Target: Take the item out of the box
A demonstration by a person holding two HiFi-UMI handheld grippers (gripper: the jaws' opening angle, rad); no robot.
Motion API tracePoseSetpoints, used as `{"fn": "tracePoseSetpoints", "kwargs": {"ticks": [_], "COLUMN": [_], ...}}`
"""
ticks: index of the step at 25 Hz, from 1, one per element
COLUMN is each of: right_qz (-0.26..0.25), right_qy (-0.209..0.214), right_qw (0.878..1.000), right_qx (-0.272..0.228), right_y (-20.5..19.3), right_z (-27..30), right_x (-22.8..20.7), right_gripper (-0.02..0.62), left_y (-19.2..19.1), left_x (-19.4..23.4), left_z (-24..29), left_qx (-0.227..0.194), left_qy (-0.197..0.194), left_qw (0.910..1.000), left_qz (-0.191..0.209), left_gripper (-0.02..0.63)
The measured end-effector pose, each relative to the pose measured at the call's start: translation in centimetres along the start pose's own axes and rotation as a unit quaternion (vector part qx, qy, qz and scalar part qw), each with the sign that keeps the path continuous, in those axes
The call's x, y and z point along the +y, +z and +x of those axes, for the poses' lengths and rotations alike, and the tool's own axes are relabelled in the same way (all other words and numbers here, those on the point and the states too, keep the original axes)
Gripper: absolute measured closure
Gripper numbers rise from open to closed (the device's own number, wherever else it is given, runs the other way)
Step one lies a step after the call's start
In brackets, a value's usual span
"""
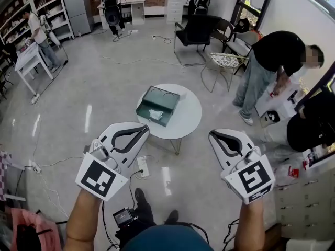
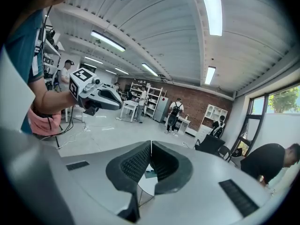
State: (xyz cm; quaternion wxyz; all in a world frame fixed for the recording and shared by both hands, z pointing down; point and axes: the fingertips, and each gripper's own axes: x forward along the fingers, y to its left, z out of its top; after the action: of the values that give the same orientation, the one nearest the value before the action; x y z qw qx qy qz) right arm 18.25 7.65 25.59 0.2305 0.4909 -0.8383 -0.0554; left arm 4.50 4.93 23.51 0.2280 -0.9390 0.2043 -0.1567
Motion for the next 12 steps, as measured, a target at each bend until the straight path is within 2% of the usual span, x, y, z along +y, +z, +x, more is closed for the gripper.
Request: {"fn": "tracePoseSetpoints", "kwargs": {"ticks": [4,12], "right_qz": [0.011,0.021], "right_qy": [-0.025,-0.053], "right_qw": [0.999,0.998], "right_qx": [0.019,0.038], "right_y": [1.3,4.4], "right_z": [2.1,7.4], "right_x": [0.1,0.2], "right_gripper": [0.555,0.555], "left_y": [-1.3,-4.0], "left_x": [2.5,8.6], "left_z": [0.2,-0.2], "left_qx": [-0.018,-0.035], "left_qy": [-0.023,-0.041], "left_qw": [0.9996,0.9985], "left_qz": [0.003,0.006], "left_gripper": [0.584,0.584]}}
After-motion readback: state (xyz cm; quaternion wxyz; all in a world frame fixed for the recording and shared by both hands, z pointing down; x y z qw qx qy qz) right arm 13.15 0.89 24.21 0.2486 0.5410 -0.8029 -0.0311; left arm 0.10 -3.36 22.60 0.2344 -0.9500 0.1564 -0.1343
